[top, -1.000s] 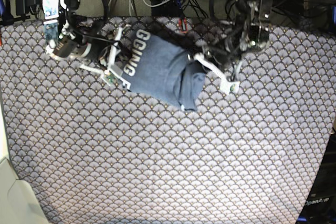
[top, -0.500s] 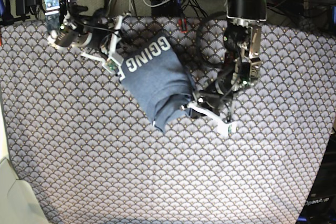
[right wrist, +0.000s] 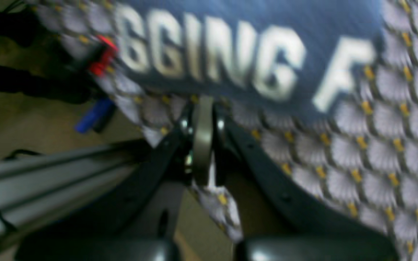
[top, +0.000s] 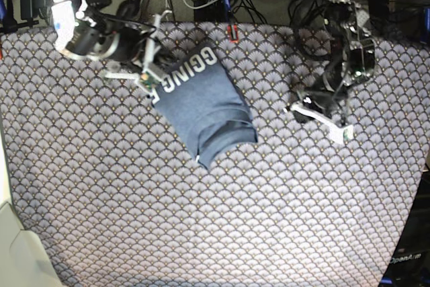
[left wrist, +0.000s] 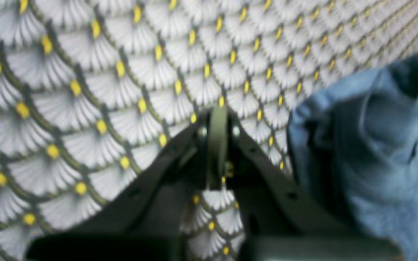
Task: Fold the T-shirt properly
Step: 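Push the bundle edges inward with the left gripper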
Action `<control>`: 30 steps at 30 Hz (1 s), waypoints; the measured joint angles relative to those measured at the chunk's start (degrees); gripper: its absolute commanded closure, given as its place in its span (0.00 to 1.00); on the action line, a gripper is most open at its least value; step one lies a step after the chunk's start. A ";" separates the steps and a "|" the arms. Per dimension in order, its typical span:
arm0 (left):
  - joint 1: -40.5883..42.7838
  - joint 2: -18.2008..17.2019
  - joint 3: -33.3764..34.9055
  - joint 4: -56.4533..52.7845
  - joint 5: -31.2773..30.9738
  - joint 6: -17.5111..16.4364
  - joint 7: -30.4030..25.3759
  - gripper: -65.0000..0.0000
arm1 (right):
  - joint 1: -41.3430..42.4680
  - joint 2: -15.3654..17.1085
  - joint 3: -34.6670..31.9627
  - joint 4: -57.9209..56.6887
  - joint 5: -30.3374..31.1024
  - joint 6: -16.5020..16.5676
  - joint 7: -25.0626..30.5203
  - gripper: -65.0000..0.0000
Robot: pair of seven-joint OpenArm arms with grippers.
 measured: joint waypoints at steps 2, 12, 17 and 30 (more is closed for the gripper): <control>0.00 1.16 0.83 -0.31 -0.68 -0.57 -0.31 1.00 | 0.90 0.04 -2.97 0.09 0.13 0.00 0.15 1.00; -6.58 6.23 4.44 -12.76 -0.02 -0.48 -5.27 1.00 | 3.74 -0.70 -8.13 0.04 0.09 0.00 -0.04 1.00; -12.17 6.29 7.23 -22.40 -0.94 -0.63 -11.04 1.00 | 3.28 -0.55 -8.20 -0.02 0.02 0.00 -0.24 1.00; -23.89 13.16 16.20 -42.16 -0.81 -0.59 -25.14 1.00 | 2.34 -0.24 -7.80 -0.07 -0.04 0.00 -0.24 1.00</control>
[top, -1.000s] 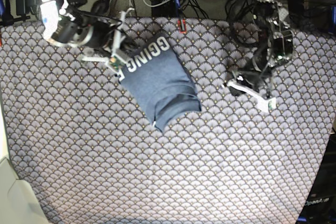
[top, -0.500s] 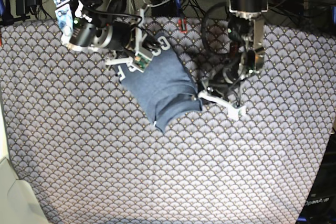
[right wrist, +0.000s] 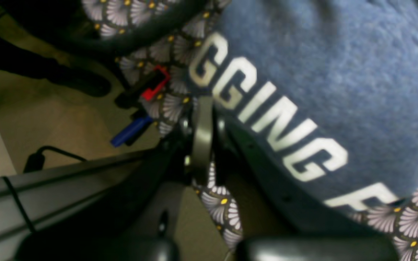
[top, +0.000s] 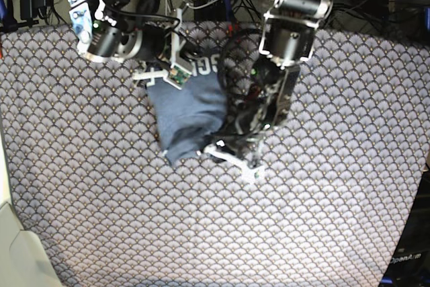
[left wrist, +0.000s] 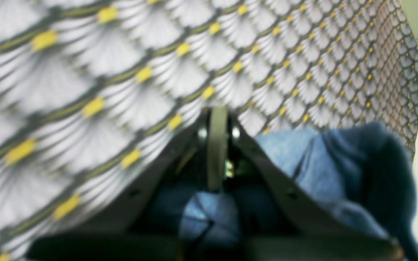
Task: Fold the T-shirt properly
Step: 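Push the bundle edges inward with the left gripper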
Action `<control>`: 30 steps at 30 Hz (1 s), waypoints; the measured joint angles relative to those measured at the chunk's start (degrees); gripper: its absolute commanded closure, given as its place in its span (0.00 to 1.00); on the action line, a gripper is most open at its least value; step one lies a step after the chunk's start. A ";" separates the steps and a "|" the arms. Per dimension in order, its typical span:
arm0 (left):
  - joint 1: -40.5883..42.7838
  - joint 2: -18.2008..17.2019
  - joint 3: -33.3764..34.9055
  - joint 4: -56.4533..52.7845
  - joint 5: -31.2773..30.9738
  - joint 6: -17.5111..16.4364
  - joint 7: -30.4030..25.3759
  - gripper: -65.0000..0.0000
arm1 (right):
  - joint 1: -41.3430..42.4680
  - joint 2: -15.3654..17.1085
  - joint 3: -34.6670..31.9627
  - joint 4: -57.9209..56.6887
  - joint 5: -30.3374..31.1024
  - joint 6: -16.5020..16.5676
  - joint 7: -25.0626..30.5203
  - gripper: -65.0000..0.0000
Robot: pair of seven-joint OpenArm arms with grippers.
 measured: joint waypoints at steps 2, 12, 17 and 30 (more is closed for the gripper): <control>-1.14 0.52 0.26 -2.23 -0.31 -0.04 -1.97 1.00 | -0.17 0.00 -0.04 0.00 0.00 0.00 -0.07 1.00; 3.30 -4.83 -0.22 13.99 -2.93 0.96 5.81 1.00 | 3.17 -0.28 -0.20 -0.11 -0.02 0.00 -0.22 1.00; 8.09 -12.11 -4.37 27.36 -7.89 0.17 13.09 1.00 | 5.66 -1.53 -0.57 -0.17 0.24 0.00 -0.09 1.00; 27.52 -18.71 -27.96 45.16 -8.66 -0.24 21.49 1.00 | 13.18 -2.73 -1.33 -13.16 0.17 0.02 0.48 1.00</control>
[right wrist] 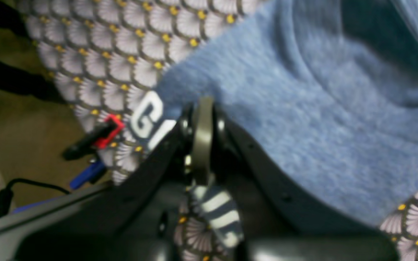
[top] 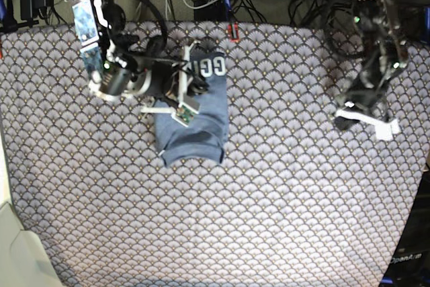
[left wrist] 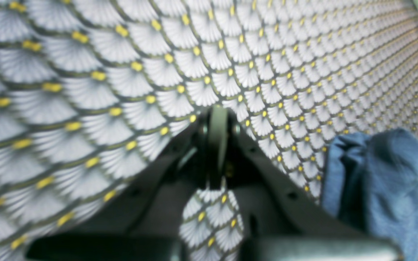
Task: Fold the T-shirt properly
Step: 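Push the bundle edges inward with the left gripper, then straighten the folded bundle with the right gripper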
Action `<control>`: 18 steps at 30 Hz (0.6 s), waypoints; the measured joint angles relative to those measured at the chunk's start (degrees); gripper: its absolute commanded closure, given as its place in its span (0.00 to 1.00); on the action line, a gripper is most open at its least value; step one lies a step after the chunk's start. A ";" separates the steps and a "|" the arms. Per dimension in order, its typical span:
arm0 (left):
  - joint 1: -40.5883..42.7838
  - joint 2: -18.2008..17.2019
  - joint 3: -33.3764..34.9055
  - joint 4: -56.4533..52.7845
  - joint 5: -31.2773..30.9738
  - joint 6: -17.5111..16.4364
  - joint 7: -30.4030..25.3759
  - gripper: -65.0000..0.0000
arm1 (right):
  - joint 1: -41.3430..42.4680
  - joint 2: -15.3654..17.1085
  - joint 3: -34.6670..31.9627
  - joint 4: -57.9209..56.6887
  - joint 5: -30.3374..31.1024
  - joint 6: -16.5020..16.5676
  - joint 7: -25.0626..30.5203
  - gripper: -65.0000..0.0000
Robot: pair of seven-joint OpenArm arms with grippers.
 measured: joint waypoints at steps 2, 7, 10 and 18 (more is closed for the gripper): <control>2.97 0.07 -2.45 2.49 0.42 0.20 0.48 1.00 | 1.64 -0.04 -0.50 -3.56 0.74 0.00 0.50 1.00; 7.69 0.04 -4.52 8.11 0.20 -0.15 0.76 1.00 | 4.57 0.00 -0.39 -12.87 1.09 0.00 4.87 1.00; 8.50 0.04 -5.64 9.14 0.24 0.04 0.42 1.00 | 4.61 0.02 -0.39 -16.11 1.62 0.00 8.61 1.00; 8.74 0.24 -5.40 9.18 0.20 0.00 0.66 1.00 | 4.11 1.09 -1.66 -7.54 0.22 0.00 4.50 1.00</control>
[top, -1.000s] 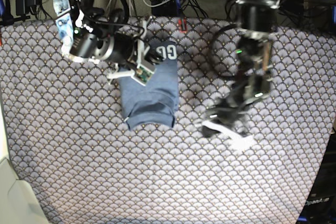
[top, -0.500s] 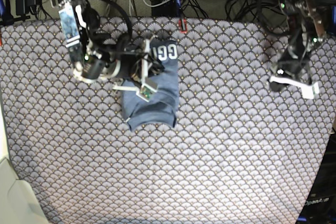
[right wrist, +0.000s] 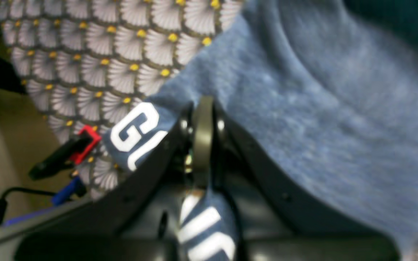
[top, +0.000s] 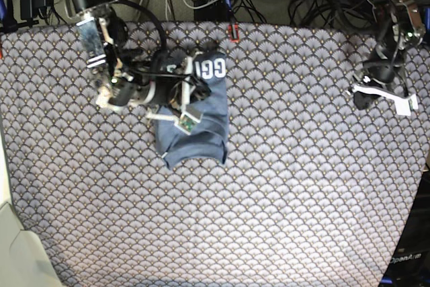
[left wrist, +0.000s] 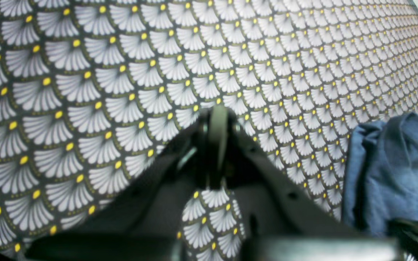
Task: Fold the T-shirt properly
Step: 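Straighten the folded bundle with the right gripper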
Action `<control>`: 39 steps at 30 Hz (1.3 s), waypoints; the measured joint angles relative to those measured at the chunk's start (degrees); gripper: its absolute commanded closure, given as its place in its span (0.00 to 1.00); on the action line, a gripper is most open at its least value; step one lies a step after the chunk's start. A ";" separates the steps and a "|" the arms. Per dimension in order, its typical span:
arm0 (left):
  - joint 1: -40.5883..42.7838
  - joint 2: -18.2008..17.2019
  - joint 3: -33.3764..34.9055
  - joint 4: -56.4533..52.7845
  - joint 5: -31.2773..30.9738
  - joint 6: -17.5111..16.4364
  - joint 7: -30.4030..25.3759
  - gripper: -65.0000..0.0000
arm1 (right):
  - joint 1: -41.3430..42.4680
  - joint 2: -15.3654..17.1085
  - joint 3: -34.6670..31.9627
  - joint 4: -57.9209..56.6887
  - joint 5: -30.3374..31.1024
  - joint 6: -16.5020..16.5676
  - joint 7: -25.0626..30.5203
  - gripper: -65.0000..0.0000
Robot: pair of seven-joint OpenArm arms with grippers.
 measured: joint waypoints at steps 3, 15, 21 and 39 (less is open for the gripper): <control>-0.04 0.04 0.31 0.00 -0.04 0.00 0.04 1.00 | 1.77 0.22 0.09 4.26 -0.72 0.00 -5.22 1.00; 4.00 -0.35 -0.13 0.11 0.46 -0.15 -0.22 1.00 | 16.41 -0.24 -3.48 -9.55 -0.55 0.00 -5.18 1.00; 7.04 -0.22 -0.09 0.11 0.44 -0.04 -0.26 1.00 | 20.68 -1.18 -8.55 -21.84 -0.20 0.00 2.56 1.00; 8.15 -0.26 -0.07 0.11 0.37 -0.22 -0.20 1.00 | 26.84 -1.14 -11.39 -30.60 -0.79 -0.26 5.11 1.00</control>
